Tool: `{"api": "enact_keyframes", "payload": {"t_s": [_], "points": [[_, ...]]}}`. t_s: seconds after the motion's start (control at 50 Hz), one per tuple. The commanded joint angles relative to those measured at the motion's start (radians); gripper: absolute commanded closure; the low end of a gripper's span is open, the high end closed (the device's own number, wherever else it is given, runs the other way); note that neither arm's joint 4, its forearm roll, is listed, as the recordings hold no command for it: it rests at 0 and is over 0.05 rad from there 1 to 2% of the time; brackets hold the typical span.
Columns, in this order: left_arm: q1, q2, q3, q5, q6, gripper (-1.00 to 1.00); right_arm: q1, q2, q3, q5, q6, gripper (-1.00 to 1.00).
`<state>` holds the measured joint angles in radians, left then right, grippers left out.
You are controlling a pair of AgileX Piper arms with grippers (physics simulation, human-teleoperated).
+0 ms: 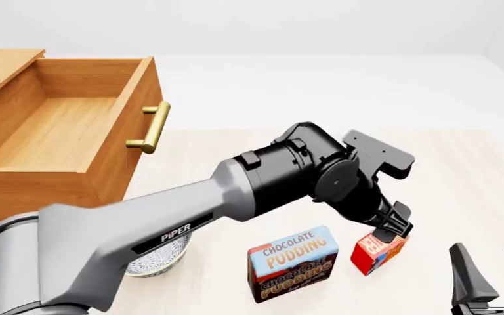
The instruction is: Put the butter at the back in the top drawer of the cabinet and close it.
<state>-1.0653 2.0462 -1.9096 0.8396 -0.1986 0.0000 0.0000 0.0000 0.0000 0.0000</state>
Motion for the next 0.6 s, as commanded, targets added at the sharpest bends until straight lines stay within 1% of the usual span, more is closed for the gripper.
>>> {"api": "enact_keyframes", "payload": {"t_s": [0.02,0.34,0.6], "points": [[-0.012,0.040,-0.029,0.005,-0.005,-1.00,0.000,0.000,0.000,0.000,0.000,-1.00],[-0.015,0.057,-0.032,0.004,-0.019,-1.00,0.000,0.000,0.000,0.000,0.000,-1.00],[-0.008,0.054,-0.025,0.001,-0.012,-1.00,0.000,0.000,0.000,0.000,0.000,-1.00]]}}
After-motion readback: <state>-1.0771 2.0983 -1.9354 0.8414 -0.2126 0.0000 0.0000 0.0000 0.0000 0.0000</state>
